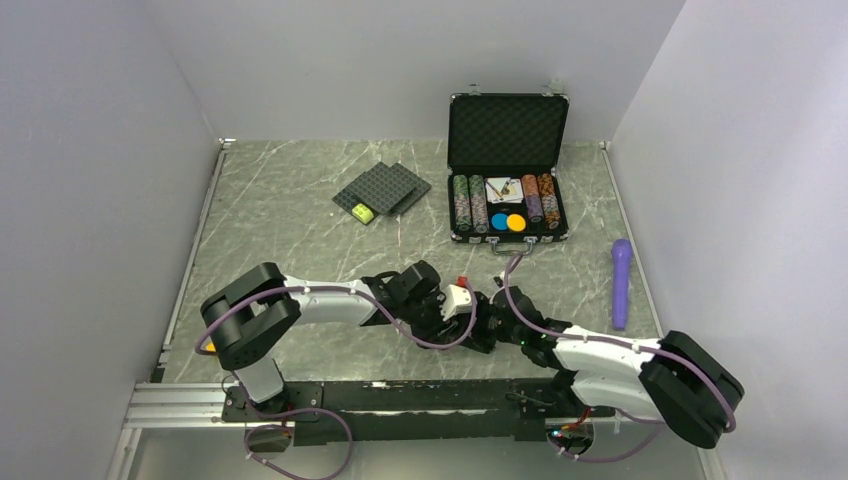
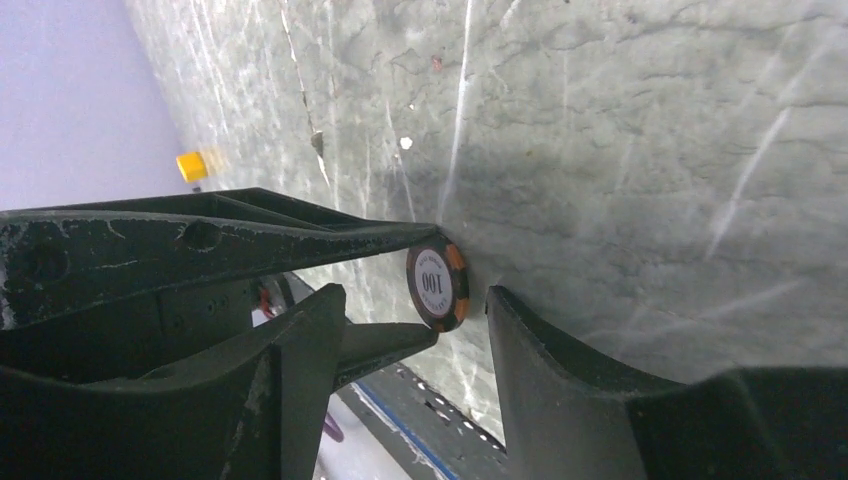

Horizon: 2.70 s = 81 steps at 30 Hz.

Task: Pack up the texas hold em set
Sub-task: Pick up the poker chip from the center of the board.

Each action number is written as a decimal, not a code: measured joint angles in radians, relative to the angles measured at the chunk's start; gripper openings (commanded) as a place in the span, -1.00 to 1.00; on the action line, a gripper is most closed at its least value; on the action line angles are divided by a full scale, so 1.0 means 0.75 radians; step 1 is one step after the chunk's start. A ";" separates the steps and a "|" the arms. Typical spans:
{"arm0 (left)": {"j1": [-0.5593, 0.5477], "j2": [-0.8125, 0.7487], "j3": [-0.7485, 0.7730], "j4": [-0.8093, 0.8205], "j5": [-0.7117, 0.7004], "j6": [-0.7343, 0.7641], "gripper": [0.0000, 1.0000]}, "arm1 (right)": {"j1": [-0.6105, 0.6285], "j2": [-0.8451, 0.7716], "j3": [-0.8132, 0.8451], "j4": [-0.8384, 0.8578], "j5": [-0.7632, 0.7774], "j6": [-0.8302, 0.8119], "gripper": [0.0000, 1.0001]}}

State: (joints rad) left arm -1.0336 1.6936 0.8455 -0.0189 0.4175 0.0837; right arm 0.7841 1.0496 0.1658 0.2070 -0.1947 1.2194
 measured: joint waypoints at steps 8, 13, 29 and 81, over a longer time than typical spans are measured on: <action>0.015 -0.018 -0.013 -0.031 0.029 0.001 -0.53 | 0.048 0.130 -0.048 0.256 0.010 0.144 0.13; 0.015 -0.020 -0.015 -0.030 0.030 -0.001 -0.54 | 0.075 0.116 -0.075 0.285 0.052 0.203 0.10; 0.023 -0.027 -0.037 0.012 0.040 -0.049 -0.56 | 0.094 0.086 -0.154 0.355 0.070 0.296 -0.07; 0.125 -0.335 -0.095 -0.097 0.017 -0.102 0.99 | 0.180 -0.250 -0.131 0.047 0.337 0.290 -1.00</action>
State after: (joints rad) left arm -0.9401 1.4425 0.7746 -0.0914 0.4305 0.0071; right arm 0.9192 0.8623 0.0677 0.2420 0.0582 1.4372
